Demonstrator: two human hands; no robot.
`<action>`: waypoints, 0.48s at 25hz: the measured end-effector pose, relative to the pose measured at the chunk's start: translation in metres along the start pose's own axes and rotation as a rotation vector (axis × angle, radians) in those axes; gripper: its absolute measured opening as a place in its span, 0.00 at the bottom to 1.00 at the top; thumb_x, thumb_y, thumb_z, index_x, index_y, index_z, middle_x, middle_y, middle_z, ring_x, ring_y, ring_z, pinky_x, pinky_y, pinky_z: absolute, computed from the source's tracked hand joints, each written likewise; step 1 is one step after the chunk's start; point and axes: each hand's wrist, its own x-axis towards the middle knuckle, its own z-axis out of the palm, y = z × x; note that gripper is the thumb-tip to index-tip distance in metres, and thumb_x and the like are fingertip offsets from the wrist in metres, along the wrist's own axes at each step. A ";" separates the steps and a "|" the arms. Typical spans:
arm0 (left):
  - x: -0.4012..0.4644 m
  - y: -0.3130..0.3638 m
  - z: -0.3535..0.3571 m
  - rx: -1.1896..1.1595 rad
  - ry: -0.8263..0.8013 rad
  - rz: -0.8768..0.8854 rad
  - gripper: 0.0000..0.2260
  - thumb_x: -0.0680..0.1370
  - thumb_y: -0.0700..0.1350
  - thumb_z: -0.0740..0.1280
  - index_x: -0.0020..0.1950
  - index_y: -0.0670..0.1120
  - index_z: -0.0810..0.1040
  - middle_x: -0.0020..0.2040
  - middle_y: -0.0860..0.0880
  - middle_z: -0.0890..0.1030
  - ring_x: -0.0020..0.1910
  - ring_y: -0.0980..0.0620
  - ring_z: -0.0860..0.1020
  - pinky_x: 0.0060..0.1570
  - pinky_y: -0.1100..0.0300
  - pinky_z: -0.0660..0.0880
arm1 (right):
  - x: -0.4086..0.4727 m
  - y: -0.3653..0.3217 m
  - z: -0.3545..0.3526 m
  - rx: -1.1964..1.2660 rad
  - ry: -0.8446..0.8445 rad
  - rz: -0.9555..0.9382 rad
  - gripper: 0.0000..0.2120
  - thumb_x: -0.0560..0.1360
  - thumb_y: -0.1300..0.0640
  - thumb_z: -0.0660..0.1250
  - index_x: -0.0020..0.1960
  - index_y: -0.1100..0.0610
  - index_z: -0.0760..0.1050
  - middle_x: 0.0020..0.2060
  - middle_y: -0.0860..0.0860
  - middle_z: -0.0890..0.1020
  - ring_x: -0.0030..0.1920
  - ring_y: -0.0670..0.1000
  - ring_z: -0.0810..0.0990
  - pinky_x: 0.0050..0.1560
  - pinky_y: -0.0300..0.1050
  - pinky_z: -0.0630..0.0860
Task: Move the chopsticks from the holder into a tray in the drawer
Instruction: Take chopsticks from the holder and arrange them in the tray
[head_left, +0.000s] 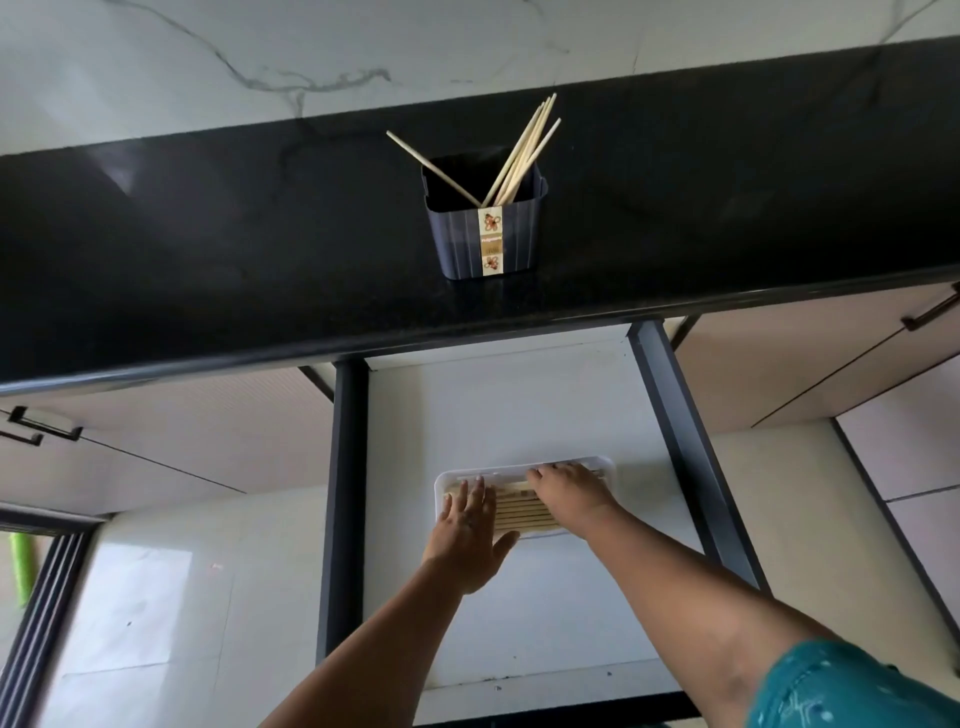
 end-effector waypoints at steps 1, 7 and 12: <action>0.002 -0.002 0.001 0.004 -0.011 -0.009 0.37 0.79 0.65 0.49 0.79 0.43 0.47 0.80 0.43 0.46 0.78 0.41 0.44 0.77 0.49 0.43 | 0.000 0.001 0.002 0.008 0.008 -0.007 0.19 0.77 0.64 0.59 0.67 0.59 0.66 0.64 0.57 0.74 0.64 0.60 0.75 0.66 0.53 0.71; 0.002 0.001 0.002 0.019 -0.070 -0.021 0.47 0.73 0.74 0.48 0.79 0.40 0.45 0.80 0.40 0.44 0.78 0.41 0.42 0.76 0.48 0.40 | -0.020 0.015 -0.003 0.208 0.125 0.016 0.13 0.78 0.62 0.59 0.61 0.56 0.72 0.58 0.51 0.77 0.61 0.54 0.75 0.56 0.47 0.70; 0.007 0.010 -0.003 0.089 -0.130 -0.011 0.38 0.80 0.61 0.54 0.78 0.39 0.43 0.79 0.39 0.44 0.79 0.42 0.45 0.77 0.50 0.44 | -0.045 0.019 0.008 0.339 0.059 -0.004 0.26 0.80 0.40 0.54 0.67 0.57 0.73 0.65 0.51 0.75 0.66 0.52 0.72 0.67 0.48 0.67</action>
